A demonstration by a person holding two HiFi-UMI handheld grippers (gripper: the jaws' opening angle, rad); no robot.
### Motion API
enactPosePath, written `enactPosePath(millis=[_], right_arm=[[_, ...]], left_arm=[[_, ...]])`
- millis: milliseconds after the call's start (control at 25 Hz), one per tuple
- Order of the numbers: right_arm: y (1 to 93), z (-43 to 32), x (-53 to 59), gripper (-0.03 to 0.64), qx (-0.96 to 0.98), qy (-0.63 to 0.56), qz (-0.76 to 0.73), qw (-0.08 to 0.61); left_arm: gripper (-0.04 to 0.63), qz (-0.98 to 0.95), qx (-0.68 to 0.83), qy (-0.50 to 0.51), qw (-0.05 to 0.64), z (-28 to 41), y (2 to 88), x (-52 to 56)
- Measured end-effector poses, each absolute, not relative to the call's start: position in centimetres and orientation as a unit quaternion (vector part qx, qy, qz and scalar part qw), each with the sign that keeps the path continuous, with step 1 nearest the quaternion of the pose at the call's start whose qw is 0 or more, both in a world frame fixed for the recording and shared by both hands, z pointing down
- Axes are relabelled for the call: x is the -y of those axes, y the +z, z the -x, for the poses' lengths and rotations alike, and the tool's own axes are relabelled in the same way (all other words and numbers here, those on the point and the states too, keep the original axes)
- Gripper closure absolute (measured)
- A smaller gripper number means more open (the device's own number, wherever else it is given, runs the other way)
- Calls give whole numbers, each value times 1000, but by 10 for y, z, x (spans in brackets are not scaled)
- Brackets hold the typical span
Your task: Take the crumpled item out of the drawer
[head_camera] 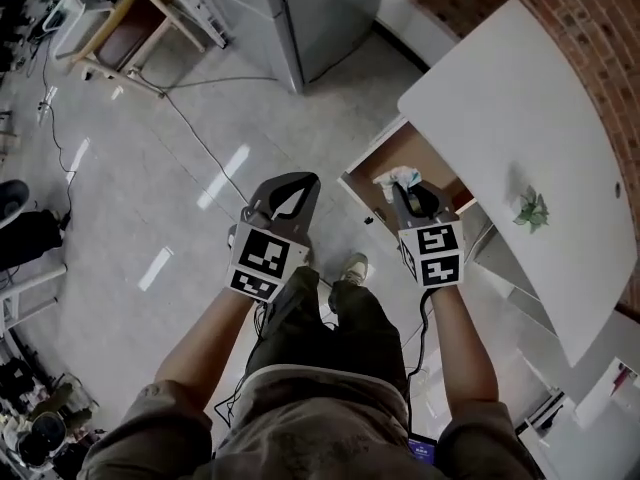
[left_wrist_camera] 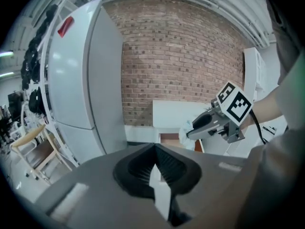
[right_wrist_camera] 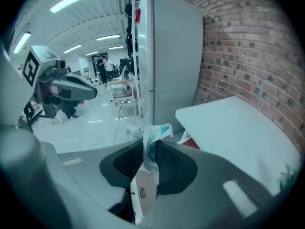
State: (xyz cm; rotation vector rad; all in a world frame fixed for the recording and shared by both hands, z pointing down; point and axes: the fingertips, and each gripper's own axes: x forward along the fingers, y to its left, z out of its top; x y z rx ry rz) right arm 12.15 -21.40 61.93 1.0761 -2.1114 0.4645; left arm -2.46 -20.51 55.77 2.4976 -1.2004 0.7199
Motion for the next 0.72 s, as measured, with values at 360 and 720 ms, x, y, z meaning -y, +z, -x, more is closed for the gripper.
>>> enactPosePath(millis=[360,720], right_arm=[[426,-114,186,517,848,81,-450,266],[280,-120,151,518,857,3,-479,191]], left_arm=[[595,-890,410,194,47,5,400,181],[594,-903,395,156,-58,-3,271,160]])
